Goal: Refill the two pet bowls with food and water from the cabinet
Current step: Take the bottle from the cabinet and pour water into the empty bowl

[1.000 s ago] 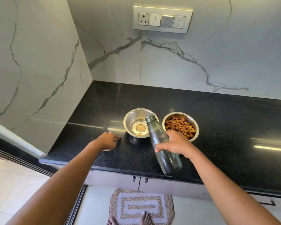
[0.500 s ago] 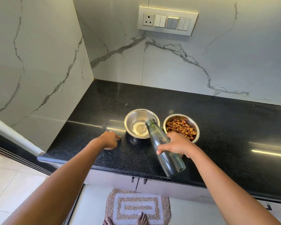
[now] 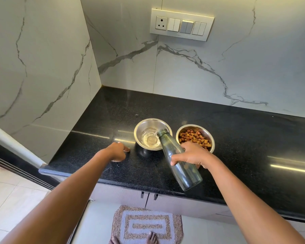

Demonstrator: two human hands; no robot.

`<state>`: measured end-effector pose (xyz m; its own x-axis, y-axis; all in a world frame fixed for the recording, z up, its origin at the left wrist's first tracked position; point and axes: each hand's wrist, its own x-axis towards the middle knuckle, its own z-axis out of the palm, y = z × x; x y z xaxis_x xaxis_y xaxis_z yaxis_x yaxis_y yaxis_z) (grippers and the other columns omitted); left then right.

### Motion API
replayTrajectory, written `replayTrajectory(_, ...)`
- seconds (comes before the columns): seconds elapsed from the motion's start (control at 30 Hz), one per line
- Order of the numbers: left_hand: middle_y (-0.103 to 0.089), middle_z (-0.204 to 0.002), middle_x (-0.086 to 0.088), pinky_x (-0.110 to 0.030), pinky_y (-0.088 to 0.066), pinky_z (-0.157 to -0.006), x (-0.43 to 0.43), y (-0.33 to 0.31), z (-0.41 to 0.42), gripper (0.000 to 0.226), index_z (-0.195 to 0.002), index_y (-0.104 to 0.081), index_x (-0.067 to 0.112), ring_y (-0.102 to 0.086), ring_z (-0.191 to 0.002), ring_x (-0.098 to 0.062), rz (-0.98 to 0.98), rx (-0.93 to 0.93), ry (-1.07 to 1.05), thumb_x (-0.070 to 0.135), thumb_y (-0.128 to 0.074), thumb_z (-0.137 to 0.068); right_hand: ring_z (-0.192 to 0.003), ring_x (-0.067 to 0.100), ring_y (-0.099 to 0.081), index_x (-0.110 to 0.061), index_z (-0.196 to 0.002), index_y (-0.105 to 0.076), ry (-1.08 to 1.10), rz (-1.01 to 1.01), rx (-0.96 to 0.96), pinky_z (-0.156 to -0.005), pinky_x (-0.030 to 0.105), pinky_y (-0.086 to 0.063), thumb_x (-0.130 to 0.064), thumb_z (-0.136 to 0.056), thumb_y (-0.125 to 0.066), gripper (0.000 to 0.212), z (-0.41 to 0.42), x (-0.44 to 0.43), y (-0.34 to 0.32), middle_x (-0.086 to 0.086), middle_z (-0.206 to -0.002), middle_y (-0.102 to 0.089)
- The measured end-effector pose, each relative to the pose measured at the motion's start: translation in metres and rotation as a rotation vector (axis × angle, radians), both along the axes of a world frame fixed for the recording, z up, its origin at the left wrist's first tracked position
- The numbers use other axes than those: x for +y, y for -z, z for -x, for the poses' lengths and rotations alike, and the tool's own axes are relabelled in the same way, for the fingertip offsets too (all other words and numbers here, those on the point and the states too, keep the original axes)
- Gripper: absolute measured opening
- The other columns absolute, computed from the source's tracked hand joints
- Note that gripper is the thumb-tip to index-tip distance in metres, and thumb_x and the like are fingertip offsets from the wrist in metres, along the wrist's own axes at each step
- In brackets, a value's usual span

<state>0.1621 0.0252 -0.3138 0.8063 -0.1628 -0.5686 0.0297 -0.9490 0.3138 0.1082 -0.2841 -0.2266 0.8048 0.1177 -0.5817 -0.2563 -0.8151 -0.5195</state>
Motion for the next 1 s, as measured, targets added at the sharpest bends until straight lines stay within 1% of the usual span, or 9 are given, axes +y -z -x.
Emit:
replayTrajectory(0.1,-0.042,-0.159,-0.013,-0.038,-0.032,-0.119,0.0010,0.0007,-0.0013,0.060,-0.150,-0.051,0.022,-0.040,-0.147,-0.031,-0.006,0.009,0.005,0.002,-0.044,-0.093,-0.089,0.023,-0.075,-0.016,-0.101,-0.073,-0.004,0.005,0.006,-0.072,0.039,-0.064,-0.048,-0.065,-0.084,0.049,-0.0006,-0.0014,-0.0019,0.005,-0.097,-0.077)
replayTrajectory(0.23,-0.048,-0.155,-0.009,-0.037,-0.035,-0.117,0.0016,0.0015,-0.0017,0.060,-0.149,-0.051,0.021,-0.045,-0.143,-0.030,-0.007,0.010,0.015,0.001,-0.044,-0.092,-0.089,0.022,-0.075,-0.015,-0.102,-0.073,-0.020,0.012,0.019,-0.072,0.039,-0.064,-0.048,-0.068,-0.084,0.048,-0.0011,-0.0024,-0.0033,0.006,-0.098,-0.076)
replayTrajectory(0.33,-0.048,-0.155,-0.009,-0.038,-0.035,-0.117,0.0020,0.0012,-0.0018,0.061,-0.150,-0.051,0.020,-0.045,-0.143,-0.030,-0.011,0.009,0.026,0.001,-0.043,-0.092,-0.091,0.022,-0.074,-0.014,-0.104,-0.073,-0.024,0.015,0.017,-0.075,0.039,-0.064,-0.047,-0.070,-0.083,0.049,-0.0018,-0.0028,-0.0054,0.006,-0.100,-0.076)
replayTrajectory(0.47,-0.047,-0.156,-0.009,-0.039,-0.034,-0.118,0.0018,0.0014,-0.0022,0.062,-0.150,-0.050,0.021,-0.043,-0.144,-0.030,-0.012,0.010,0.033,0.000,-0.043,-0.092,-0.093,0.022,-0.073,-0.012,-0.107,-0.072,-0.026,0.012,0.027,-0.071,0.032,-0.060,-0.045,-0.073,-0.082,0.048,-0.0016,-0.0027,-0.0073,0.007,-0.102,-0.075)
replayTrajectory(0.63,-0.048,-0.155,-0.009,-0.039,-0.034,-0.117,0.0015,0.0030,-0.0019,0.061,-0.150,-0.050,0.021,-0.044,-0.143,-0.030,-0.009,0.006,0.026,0.000,-0.043,-0.093,-0.092,0.021,-0.074,-0.014,-0.107,-0.071,-0.031,0.020,0.041,-0.067,0.031,-0.060,-0.046,-0.073,-0.082,0.048,-0.0018,-0.0050,-0.0064,0.006,-0.102,-0.076)
replayTrajectory(0.83,-0.047,-0.156,-0.010,-0.040,-0.034,-0.118,0.0009,0.0039,-0.0018,0.061,-0.150,-0.050,0.020,-0.044,-0.144,-0.030,-0.001,0.005,0.016,0.000,-0.044,-0.093,-0.093,0.021,-0.074,-0.015,-0.108,-0.071,-0.040,0.022,0.048,-0.072,0.035,-0.063,-0.047,-0.073,-0.082,0.049,-0.0004,-0.0077,-0.0056,0.005,-0.103,-0.075)
replayTrajectory(1.0,-0.041,-0.160,-0.012,-0.041,-0.033,-0.118,0.0012,0.0061,-0.0022,0.061,-0.150,-0.049,0.025,-0.042,-0.145,-0.032,-0.018,0.002,0.012,0.003,-0.044,-0.094,-0.091,0.023,-0.077,-0.016,-0.105,-0.071,-0.060,0.040,0.071,-0.076,0.043,-0.067,-0.053,-0.065,-0.081,0.055,0.0019,-0.0101,-0.0024,0.006,-0.102,-0.077)
